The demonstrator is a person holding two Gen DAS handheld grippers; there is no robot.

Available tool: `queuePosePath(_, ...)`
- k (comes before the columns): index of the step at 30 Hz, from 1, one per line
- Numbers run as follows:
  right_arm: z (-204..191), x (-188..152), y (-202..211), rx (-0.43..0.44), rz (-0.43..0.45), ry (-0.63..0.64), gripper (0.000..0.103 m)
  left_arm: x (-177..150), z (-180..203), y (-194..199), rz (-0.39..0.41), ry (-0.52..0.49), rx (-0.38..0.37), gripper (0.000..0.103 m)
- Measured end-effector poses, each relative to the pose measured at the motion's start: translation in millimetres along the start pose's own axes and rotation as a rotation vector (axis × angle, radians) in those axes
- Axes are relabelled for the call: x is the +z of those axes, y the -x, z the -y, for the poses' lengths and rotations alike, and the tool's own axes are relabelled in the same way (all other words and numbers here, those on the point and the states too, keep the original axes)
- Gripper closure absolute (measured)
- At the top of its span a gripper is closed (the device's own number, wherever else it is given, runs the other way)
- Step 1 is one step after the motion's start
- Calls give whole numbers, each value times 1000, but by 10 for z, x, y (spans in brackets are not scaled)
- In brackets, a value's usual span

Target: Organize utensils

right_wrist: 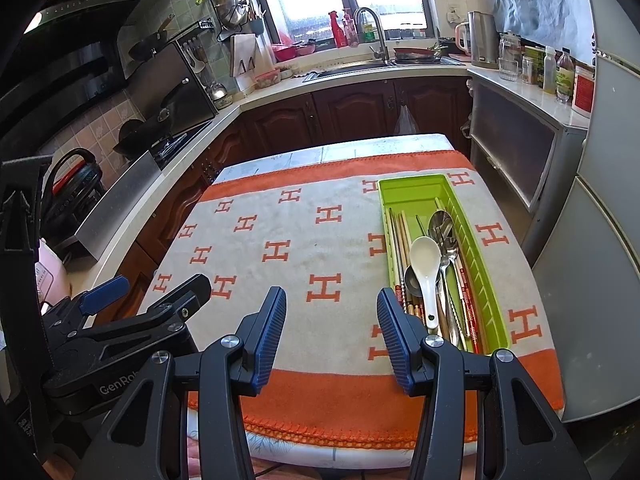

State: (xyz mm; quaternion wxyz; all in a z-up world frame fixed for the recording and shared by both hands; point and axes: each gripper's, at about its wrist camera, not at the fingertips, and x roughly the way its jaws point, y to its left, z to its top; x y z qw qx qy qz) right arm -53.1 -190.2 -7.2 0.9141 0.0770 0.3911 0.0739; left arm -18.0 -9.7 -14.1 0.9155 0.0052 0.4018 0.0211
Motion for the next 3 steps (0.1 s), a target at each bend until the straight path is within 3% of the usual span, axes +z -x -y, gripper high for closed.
queuePosePath(3,10,-17,-6,1,-2,-2,55,-3,-5,-1,0,-1,0,1)
